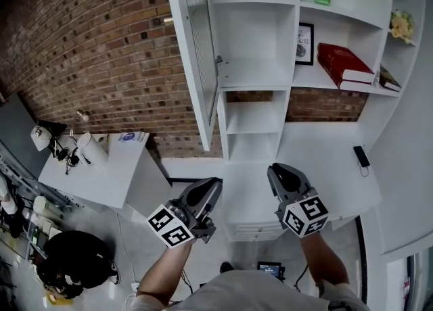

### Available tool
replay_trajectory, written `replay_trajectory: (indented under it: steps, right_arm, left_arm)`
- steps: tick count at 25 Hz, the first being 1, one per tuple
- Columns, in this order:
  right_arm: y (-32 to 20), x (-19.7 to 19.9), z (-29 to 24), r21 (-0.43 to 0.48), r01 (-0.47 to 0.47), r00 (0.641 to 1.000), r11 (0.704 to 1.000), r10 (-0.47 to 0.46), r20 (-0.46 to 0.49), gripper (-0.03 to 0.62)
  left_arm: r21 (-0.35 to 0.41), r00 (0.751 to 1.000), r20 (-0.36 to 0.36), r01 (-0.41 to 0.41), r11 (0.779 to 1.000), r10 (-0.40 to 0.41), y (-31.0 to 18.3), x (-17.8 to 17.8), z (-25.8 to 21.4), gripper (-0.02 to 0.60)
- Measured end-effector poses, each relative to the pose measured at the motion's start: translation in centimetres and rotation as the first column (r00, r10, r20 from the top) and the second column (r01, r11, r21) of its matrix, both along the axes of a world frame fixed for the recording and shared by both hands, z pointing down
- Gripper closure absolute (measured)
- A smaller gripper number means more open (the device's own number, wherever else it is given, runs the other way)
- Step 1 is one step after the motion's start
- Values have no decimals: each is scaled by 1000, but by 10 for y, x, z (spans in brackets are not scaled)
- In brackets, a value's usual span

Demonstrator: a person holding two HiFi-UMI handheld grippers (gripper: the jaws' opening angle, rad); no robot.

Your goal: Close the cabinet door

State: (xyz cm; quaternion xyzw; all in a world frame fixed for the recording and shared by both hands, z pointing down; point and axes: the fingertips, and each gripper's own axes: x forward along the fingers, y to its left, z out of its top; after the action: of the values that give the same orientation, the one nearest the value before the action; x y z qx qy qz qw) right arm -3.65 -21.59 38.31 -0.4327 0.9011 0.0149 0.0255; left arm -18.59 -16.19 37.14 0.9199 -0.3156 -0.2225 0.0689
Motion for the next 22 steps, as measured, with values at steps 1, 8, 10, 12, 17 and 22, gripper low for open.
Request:
replay_trajectory:
  steps: [1, 8, 10, 12, 17, 22]
  right_arm:
    - [-3, -5, -1, 2, 2, 1000, 1000, -2, -2, 531]
    - [-18, -36, -12, 38, 4, 1000, 999, -4, -17, 531]
    - [-21, -42, -15, 51, -1, 1000, 999, 2, -19, 531]
    - [-24, -45, -17, 57, -8, 1000, 998, 9, -19, 531]
    - [-31, -50, -16, 59, -5, 1000, 998, 6, -21, 531]
    - [-37, -52, -22, 76, 32, 999, 997, -31, -25, 531]
  left_arm:
    - [3, 1000, 1, 1, 1000, -1, -3, -5, -1, 572]
    - [27, 1000, 1, -5, 1000, 5, -15, -33, -9, 572]
    - [35, 1000, 2, -13, 999, 13, -17, -38, -11, 572]
    - [41, 1000, 3, -17, 999, 17, -21, -41, -13, 572]
    - [53, 1000, 4, -15, 998, 15, -30, -44, -16, 572]
    - [63, 1000, 0, 16, 998, -16, -37, -44, -21, 572]
